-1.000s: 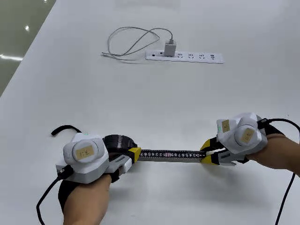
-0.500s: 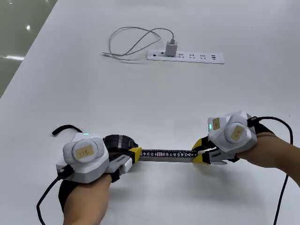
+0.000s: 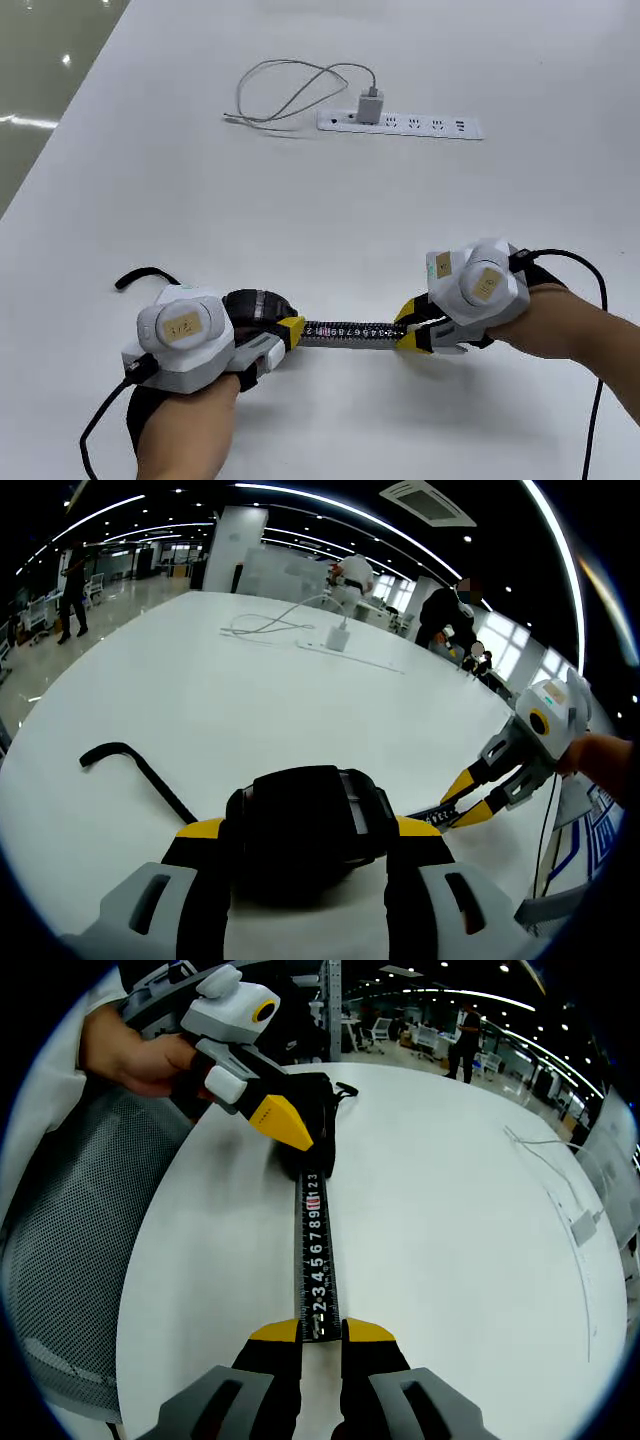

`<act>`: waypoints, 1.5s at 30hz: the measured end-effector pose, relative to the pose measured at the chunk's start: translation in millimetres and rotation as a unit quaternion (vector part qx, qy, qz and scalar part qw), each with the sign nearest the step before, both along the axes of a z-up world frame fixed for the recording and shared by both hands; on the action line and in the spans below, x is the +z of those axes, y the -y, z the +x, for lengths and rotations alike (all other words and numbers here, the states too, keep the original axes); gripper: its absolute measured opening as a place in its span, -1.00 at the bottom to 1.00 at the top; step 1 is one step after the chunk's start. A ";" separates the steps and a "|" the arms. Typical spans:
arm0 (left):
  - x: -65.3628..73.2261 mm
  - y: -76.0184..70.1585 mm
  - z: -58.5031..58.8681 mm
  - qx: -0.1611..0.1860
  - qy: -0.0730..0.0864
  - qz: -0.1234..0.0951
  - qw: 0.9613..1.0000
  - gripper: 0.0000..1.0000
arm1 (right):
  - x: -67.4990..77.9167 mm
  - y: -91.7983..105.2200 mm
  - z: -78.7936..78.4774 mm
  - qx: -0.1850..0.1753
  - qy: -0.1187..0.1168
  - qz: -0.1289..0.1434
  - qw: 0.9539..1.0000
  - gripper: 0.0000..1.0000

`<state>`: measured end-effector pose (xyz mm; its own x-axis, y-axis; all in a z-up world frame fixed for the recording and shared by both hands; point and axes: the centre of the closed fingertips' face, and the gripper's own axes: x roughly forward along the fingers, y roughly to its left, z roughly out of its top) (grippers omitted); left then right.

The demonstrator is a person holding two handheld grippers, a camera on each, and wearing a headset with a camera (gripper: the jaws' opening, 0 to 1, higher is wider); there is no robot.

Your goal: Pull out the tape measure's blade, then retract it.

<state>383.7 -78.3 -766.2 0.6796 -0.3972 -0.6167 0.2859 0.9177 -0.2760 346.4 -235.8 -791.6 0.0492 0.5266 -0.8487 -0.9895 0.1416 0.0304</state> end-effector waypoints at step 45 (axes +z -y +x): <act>1.3 0.0 -0.1 0.001 -0.002 -0.009 1.000 0.18 | 0.9 -87.5 9.0 0.010 -0.013 0.064 0.998 -0.79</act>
